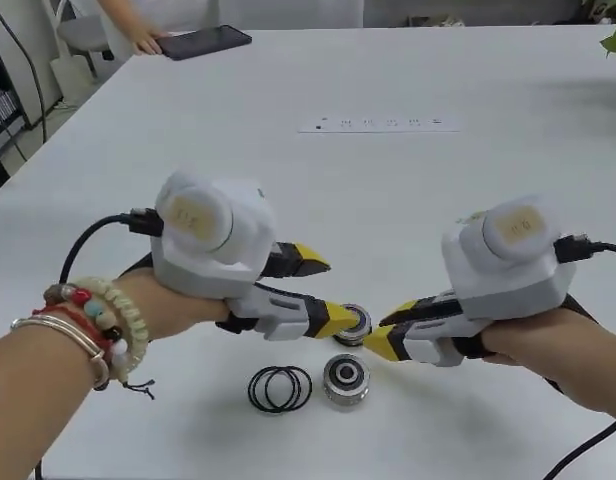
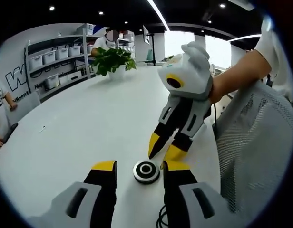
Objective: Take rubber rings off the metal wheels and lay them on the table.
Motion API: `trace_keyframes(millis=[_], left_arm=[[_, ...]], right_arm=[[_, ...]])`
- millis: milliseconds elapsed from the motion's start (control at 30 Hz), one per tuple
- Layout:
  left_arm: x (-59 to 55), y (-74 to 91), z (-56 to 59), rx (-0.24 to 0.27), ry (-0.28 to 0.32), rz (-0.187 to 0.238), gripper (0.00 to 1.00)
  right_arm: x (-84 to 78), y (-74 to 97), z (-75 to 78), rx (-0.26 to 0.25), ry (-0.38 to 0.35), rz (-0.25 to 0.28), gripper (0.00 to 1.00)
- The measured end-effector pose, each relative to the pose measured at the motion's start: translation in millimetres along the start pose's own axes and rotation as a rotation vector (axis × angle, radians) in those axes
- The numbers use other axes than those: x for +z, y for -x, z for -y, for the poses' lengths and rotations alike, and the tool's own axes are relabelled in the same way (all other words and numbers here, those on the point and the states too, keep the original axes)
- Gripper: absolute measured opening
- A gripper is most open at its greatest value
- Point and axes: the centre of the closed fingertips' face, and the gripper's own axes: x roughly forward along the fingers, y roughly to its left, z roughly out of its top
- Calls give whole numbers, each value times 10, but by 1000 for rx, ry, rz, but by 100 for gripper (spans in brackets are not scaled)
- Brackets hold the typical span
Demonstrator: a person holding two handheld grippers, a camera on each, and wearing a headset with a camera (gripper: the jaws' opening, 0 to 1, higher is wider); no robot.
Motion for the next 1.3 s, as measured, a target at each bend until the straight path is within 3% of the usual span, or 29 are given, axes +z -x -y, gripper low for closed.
trace_keyframes(millis=[167, 333, 567, 900, 1100, 1300], left_arm=[[-77, -91, 46, -11, 10, -16, 30], [-80, -110, 0, 12, 55, 0, 29], [-112, -133, 70, -12, 31, -11, 22], [-105, -134, 48, 0, 31, -4, 12], [-169, -163, 68, 4, 14, -28, 13], [-170, -167, 79, 4, 9, -18, 10]], right_arm=[[-12, -29, -35, 3, 20, -6, 20], [-2, -41, -50, 4, 25, -1, 20], [12, -47, -59, 1, 38, 2, 21], [19, -64, -74, 4, 50, 4, 23], [34, -65, -66, 5, 28, 21, 24], [35, -71, -83, 11, 36, 24, 23]])
